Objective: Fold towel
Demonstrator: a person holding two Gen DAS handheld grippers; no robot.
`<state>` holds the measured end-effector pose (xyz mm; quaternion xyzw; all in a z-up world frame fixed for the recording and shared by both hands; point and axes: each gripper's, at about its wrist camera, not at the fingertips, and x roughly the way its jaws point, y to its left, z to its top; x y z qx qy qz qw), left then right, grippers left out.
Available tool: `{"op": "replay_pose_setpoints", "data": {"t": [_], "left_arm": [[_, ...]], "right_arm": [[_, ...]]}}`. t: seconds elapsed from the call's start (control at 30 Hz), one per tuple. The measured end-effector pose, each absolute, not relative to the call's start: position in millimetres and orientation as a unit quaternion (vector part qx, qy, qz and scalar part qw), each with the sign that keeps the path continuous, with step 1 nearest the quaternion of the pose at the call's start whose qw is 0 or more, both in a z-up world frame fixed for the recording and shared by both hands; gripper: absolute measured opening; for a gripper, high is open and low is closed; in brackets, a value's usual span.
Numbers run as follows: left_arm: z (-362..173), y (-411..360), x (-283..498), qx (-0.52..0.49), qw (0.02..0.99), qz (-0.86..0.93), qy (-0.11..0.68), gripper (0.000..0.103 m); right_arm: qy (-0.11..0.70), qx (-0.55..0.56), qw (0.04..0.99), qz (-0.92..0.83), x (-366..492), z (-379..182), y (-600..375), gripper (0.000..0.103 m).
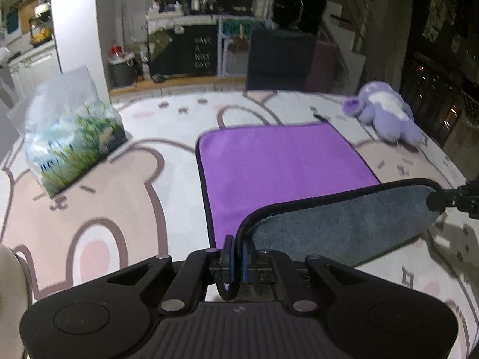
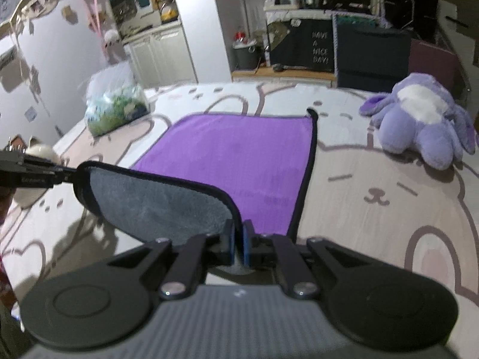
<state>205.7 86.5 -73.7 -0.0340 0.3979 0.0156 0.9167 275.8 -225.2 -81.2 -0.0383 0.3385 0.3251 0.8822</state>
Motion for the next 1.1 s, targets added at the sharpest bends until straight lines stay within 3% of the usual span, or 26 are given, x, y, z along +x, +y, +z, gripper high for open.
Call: {"op": "replay_pose_setpoints", "data": {"t": [0.63,1.1], "left_arm": [[-37.2,95.9,241.6,-0.065,0.953,0.069,0.286,0.006],[-50.6,97.9,295.3,-0.061,0.959,0.069,0.267,0.006]], "right_arm": [[0.247,0.042,0.926,0.281,312.7,-41.6,-213.9,0.007],[0.223,0.059,0.942,0.242,360.7,-41.2,-202.4,0.007]]}}
